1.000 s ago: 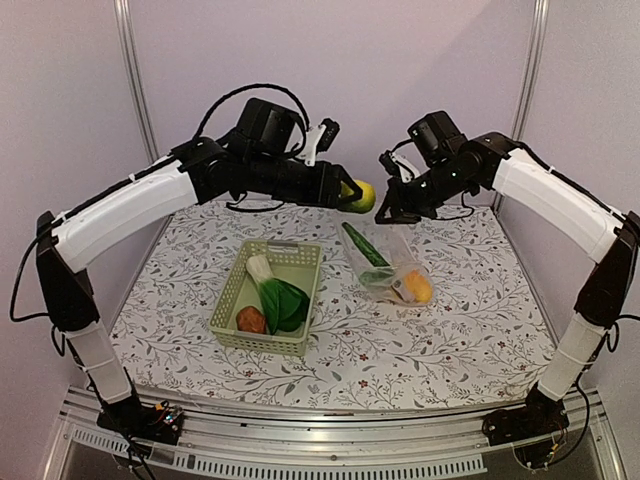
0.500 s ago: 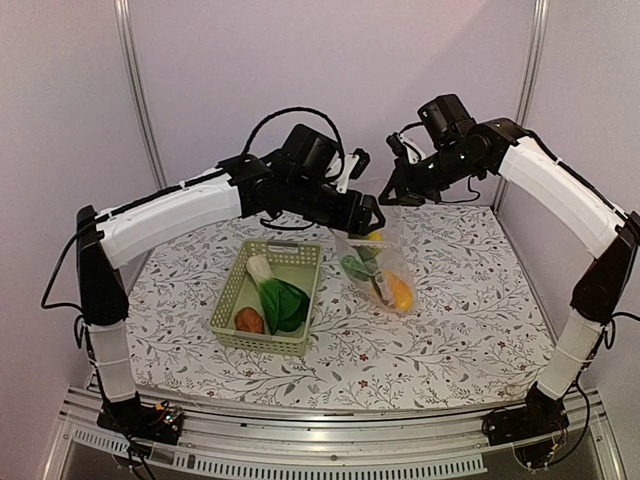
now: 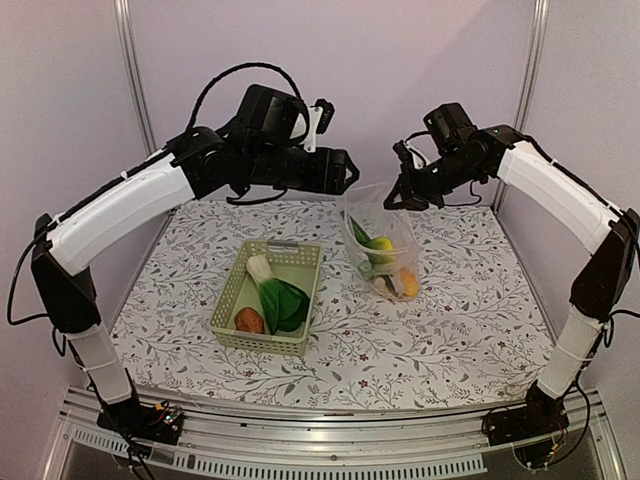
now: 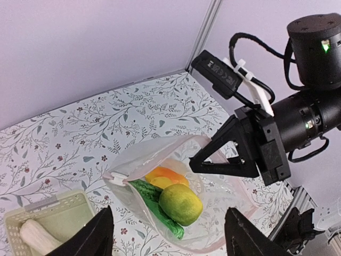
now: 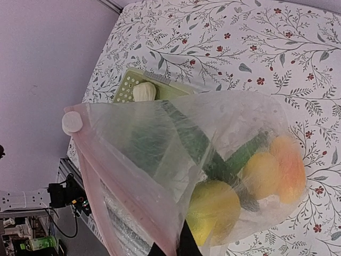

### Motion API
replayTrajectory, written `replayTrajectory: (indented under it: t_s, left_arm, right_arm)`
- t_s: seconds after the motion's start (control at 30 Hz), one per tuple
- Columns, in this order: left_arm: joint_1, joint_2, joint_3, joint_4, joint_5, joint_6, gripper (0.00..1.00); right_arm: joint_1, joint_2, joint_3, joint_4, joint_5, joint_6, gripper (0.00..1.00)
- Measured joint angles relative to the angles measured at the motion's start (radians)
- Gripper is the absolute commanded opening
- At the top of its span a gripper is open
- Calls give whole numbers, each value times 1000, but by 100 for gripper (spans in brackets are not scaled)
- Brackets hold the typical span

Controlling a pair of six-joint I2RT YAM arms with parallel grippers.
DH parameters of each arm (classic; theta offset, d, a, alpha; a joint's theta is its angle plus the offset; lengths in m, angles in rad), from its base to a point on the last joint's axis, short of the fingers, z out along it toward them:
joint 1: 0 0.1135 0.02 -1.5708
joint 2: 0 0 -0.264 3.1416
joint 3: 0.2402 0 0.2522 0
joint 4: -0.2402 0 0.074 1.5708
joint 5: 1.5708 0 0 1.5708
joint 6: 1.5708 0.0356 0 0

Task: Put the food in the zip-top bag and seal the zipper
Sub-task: Adjust the zipper food storage bag.

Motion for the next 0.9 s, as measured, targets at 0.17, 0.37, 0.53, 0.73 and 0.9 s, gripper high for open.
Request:
replayTrajectory:
  t_s: [0.17,0.37,0.53,0.73,0.9]
  left_arm:
    - [0,-23,-42,-58,-13,-73,63]
    - [8,114,14,-167,4,-126,56]
    - [31,223,102,-261,42,-157,1]
    - [47,289,294,-286,89,-140,0]
    - [-10,167,240,-66,66,-85,0]
  right_arm:
    - [0,-6,-65,28,-9,7,1]
    - [2,-13,-89,56,-18,19,2]
    - [10,-17,-89,72,-18,22,2]
    - [46,21,110,-50,68,14,1]
    - [27,-50,86,-27,154,-5,0]
